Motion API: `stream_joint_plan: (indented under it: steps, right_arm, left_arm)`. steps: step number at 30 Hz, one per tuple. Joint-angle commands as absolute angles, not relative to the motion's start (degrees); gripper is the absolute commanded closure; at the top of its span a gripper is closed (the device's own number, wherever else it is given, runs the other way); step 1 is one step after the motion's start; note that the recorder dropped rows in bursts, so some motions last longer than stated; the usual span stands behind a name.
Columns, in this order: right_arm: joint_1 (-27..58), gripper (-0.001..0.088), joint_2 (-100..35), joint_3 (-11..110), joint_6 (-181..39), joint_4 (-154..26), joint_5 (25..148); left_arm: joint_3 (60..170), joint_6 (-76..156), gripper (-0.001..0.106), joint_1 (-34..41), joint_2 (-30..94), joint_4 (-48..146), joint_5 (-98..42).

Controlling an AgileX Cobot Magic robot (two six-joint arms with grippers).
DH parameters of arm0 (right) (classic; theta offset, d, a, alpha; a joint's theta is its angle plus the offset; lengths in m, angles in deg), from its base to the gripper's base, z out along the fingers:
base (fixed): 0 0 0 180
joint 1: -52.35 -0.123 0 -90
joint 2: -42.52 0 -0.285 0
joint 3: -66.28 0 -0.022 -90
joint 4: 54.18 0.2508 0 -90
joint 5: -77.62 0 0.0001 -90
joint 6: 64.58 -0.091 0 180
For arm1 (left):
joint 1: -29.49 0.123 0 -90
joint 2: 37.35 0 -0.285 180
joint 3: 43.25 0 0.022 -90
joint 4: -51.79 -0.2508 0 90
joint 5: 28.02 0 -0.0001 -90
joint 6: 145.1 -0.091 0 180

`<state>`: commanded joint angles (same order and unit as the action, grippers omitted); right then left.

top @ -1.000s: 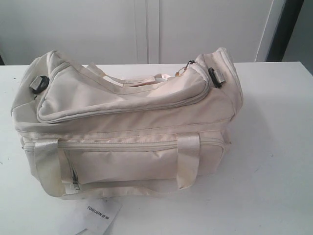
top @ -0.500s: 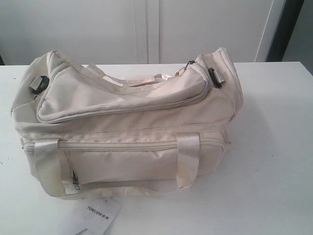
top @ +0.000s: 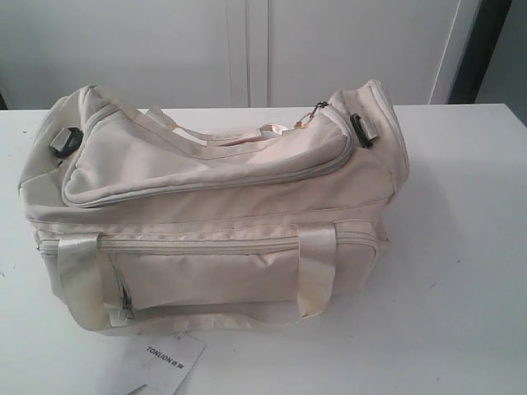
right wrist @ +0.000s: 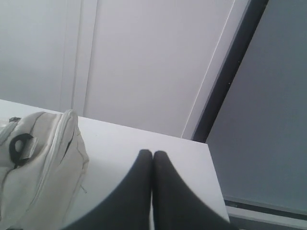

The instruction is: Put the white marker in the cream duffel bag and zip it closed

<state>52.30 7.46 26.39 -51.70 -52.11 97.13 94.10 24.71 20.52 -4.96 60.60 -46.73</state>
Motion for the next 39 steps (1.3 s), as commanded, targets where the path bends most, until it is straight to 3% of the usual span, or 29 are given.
stream_joint_plan:
  steps: [21, 39]
  right_arm:
    - [52.3, 0.0868, 22.8, 17.3, -51.8, -51.3, 96.9]
    - [52.3, 0.0868, 24.0, 16.3, -51.9, -51.3, 98.2]
  left_arm:
    - [84.7, 25.1, 0.105, 20.5, -17.2, 61.8, -44.6]
    - [84.2, 24.6, 0.105, 20.5, -18.2, 61.8, -45.6]
